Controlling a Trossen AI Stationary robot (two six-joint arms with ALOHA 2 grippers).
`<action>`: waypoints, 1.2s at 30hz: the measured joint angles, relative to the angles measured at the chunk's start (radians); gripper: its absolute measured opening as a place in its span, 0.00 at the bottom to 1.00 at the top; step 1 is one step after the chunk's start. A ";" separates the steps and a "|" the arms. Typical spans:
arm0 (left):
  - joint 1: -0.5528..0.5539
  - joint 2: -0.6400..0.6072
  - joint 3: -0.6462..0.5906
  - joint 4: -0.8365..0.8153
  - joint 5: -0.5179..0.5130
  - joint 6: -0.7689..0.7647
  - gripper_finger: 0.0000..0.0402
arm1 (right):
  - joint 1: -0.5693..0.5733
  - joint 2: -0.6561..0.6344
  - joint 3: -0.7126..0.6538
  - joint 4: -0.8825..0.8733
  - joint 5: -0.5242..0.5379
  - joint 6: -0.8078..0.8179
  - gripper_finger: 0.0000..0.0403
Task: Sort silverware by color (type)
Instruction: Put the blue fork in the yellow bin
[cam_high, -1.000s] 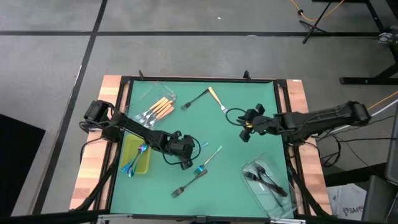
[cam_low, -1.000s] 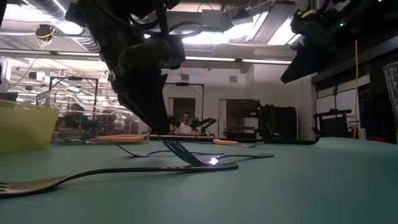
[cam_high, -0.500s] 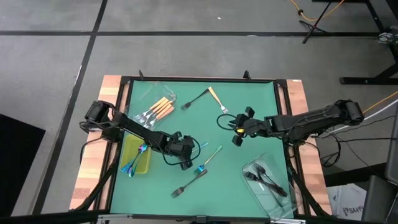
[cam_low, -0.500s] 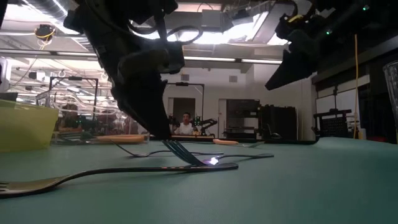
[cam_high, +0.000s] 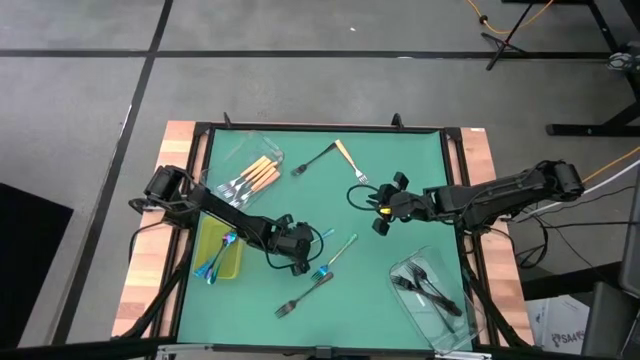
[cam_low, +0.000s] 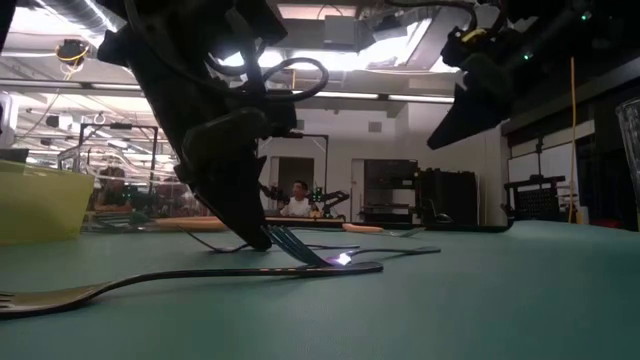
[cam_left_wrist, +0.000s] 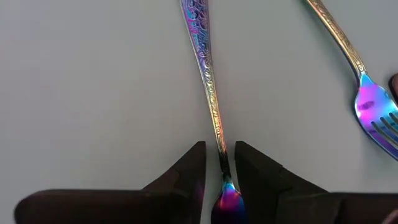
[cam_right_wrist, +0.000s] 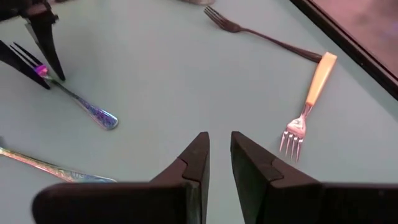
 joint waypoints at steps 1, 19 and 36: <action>0.000 0.000 0.000 0.000 0.000 0.001 0.20 | 0.000 0.000 0.000 0.004 0.000 0.000 0.14; 0.002 0.005 0.007 -0.004 -0.014 0.010 0.02 | 0.000 0.000 0.000 0.044 -0.067 0.000 0.14; 0.002 0.009 0.145 -0.003 -0.103 0.459 0.01 | -0.084 0.000 0.000 0.259 -0.416 0.033 0.14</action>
